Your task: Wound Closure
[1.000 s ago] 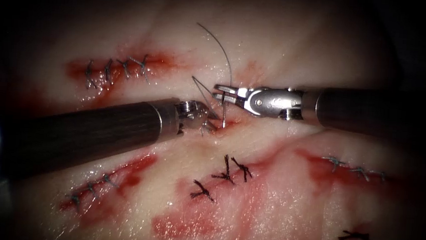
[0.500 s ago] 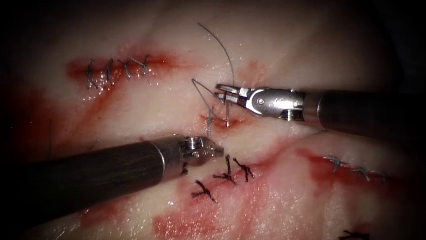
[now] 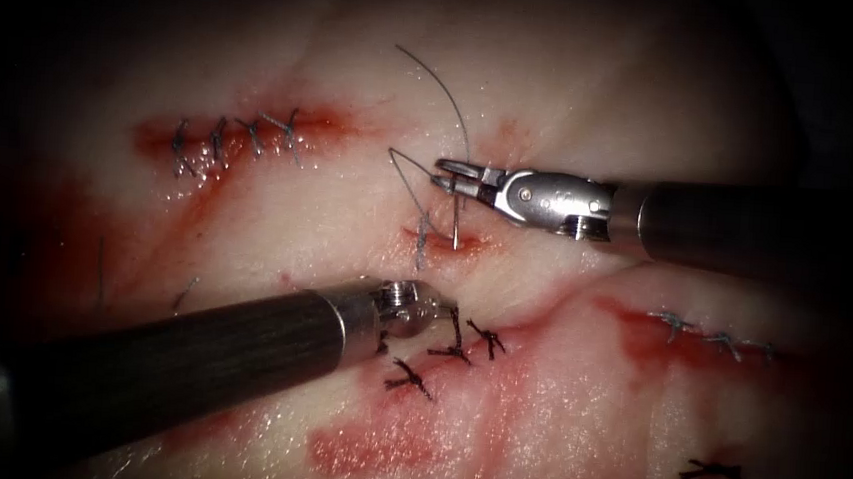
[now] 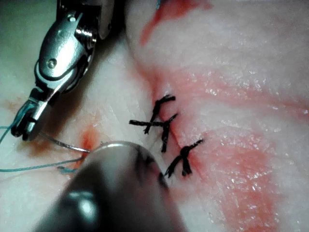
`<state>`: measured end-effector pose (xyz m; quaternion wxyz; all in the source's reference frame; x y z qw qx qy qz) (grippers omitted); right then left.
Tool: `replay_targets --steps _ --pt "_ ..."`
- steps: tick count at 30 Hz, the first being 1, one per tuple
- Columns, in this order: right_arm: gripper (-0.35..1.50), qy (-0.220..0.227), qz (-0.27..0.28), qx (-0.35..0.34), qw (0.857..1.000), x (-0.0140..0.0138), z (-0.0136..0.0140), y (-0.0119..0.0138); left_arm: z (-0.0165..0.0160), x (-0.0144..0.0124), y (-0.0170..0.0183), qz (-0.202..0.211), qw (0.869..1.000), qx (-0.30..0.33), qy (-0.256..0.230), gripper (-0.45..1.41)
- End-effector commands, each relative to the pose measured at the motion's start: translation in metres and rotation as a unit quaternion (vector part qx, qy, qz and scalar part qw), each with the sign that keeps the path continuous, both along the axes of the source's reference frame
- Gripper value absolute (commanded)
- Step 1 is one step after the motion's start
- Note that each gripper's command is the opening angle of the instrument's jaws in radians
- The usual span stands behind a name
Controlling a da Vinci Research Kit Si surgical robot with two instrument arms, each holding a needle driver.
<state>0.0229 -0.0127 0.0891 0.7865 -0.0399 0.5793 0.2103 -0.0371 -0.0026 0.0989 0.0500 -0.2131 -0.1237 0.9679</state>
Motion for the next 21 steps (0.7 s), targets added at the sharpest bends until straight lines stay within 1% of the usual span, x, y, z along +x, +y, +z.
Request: replay_targets --steps 1,7,9,18,21 --pt "-0.35 0.004 0.002 0.003 1.000 0.0008 0.0005 0.0003 0.0006 -0.0002 0.0006 0.000 1.000 0.000 -0.002 0.04" --pt "-0.35 -0.008 -0.006 0.011 1.000 0.0005 0.0007 0.0002 0.0004 0.0004 0.0006 0.001 1.000 0.003 -0.002 0.05" --pt "-0.35 -0.003 -0.003 0.026 1.000 0.0002 0.0009 0.0002 0.0005 0.0006 0.0005 0.002 1.000 0.002 -0.003 0.05" --pt "-0.35 -0.001 0.000 0.035 0.999 0.0001 0.0009 0.0003 0.0012 0.0009 0.0009 0.002 1.000 0.002 -0.003 0.05" --pt "-0.35 0.014 -0.002 0.060 0.998 0.0001 0.0009 0.0003 0.0016 0.0011 0.0011 0.001 1.000 0.002 -0.003 0.05"
